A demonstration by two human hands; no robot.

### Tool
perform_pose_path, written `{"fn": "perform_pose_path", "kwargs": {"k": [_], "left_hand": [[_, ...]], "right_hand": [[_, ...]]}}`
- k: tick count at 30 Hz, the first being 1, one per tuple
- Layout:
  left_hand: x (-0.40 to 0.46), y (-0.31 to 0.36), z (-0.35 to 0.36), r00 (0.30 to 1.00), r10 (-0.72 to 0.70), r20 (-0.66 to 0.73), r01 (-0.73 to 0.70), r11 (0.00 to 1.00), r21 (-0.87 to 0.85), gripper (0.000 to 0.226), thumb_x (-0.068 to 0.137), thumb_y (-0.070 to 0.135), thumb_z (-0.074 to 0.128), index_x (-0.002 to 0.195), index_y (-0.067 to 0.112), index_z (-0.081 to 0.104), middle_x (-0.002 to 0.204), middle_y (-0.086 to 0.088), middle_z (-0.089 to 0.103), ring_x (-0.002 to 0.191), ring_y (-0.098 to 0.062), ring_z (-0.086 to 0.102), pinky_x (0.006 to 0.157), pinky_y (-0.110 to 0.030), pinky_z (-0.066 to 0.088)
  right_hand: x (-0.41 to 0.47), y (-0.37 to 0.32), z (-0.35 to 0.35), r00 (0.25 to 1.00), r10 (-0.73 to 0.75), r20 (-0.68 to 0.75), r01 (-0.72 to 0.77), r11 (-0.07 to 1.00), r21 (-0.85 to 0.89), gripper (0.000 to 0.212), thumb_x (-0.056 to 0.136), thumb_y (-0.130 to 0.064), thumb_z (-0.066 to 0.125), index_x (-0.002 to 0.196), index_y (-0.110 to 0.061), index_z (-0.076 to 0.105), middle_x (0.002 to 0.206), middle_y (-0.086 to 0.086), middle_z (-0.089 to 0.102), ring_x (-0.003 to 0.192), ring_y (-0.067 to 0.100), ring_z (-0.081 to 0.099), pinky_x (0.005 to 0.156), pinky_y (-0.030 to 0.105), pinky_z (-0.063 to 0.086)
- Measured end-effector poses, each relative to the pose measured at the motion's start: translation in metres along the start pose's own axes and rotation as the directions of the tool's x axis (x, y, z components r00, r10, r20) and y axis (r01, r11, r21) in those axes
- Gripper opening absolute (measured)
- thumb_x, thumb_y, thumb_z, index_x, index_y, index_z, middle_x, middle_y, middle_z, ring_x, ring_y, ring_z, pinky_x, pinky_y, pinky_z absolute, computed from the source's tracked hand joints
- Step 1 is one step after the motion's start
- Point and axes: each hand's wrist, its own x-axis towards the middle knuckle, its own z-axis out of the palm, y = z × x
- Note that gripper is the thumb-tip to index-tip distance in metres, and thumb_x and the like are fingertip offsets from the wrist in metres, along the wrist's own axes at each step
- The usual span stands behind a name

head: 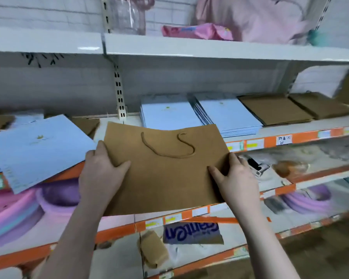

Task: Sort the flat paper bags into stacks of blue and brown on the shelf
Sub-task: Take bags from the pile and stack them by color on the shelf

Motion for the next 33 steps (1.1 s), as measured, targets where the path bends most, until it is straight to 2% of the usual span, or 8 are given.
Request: {"fn": "perform_pose_path", "kwargs": {"k": [6,12,20,25,30,33], "left_hand": [[0.011,0.071,0.053,0.999,0.036,0.019,-0.036,0.999,0.003,0.070,0.081,0.037,0.068,0.135,0.006,0.036,0.121,-0.022,0.045,0.110,-0.042,0.049,0.086,-0.047,0.042],[0.047,0.144,0.120,1.000,-0.003,0.026,0.005,0.999,-0.047,0.075,0.082,0.037,0.067,0.141,0.009,0.031,0.127,-0.019,0.042,0.115,-0.040,0.047,0.087,-0.047,0.040],[0.070,0.252,0.197,0.996,0.056,0.063,-0.055,0.998,-0.021,0.073,0.084,0.039,0.065,0.143,0.013,0.030,0.129,-0.018,0.042,0.111,-0.041,0.049,0.083,-0.050,0.042],[0.057,0.327,0.253,0.998,0.043,0.055,-0.041,0.999,-0.035,0.074,0.082,0.039,0.067,0.141,0.014,0.031,0.131,-0.018,0.042,0.112,-0.041,0.049,0.084,-0.049,0.043],[0.014,0.410,0.324,0.997,-0.036,0.068,0.039,0.998,-0.048,0.063,0.080,0.037,0.069,0.128,0.011,0.038,0.120,-0.017,0.044,0.104,-0.041,0.052,0.074,-0.043,0.039],[-0.010,0.463,0.362,0.992,-0.054,0.118,0.058,0.998,-0.028,0.067,0.078,0.037,0.071,0.130,0.010,0.037,0.120,-0.018,0.043,0.106,-0.041,0.052,0.078,-0.044,0.042]], "right_hand": [[0.052,0.056,-0.005,0.996,0.081,-0.030,-0.081,0.997,0.005,0.063,0.087,-0.046,0.057,0.135,-0.009,0.042,0.127,0.013,0.048,0.117,0.033,0.047,0.088,0.037,0.040],[0.131,0.096,-0.008,0.995,0.068,-0.073,-0.072,0.996,-0.059,0.067,0.088,-0.046,0.056,0.139,-0.008,0.035,0.126,0.012,0.046,0.115,0.033,0.046,0.091,0.038,0.037],[0.214,0.174,-0.036,0.993,0.086,-0.086,-0.096,0.988,-0.117,0.075,0.090,-0.050,0.050,0.147,-0.011,0.020,0.136,0.010,0.040,0.122,0.028,0.041,0.099,0.033,0.032],[0.273,0.253,-0.058,0.992,0.090,-0.091,-0.099,0.990,-0.105,0.076,0.090,-0.052,0.050,0.148,-0.014,0.020,0.138,0.008,0.040,0.123,0.026,0.040,0.099,0.036,0.034],[0.329,0.352,-0.088,0.998,0.049,-0.032,-0.052,0.993,-0.109,0.074,0.089,-0.052,0.051,0.146,-0.014,0.024,0.134,0.008,0.044,0.120,0.027,0.043,0.098,0.036,0.037],[0.361,0.407,-0.114,0.999,0.037,0.002,-0.037,0.993,-0.115,0.068,0.089,-0.050,0.052,0.143,-0.014,0.030,0.130,0.009,0.046,0.117,0.028,0.045,0.095,0.037,0.039]]}}
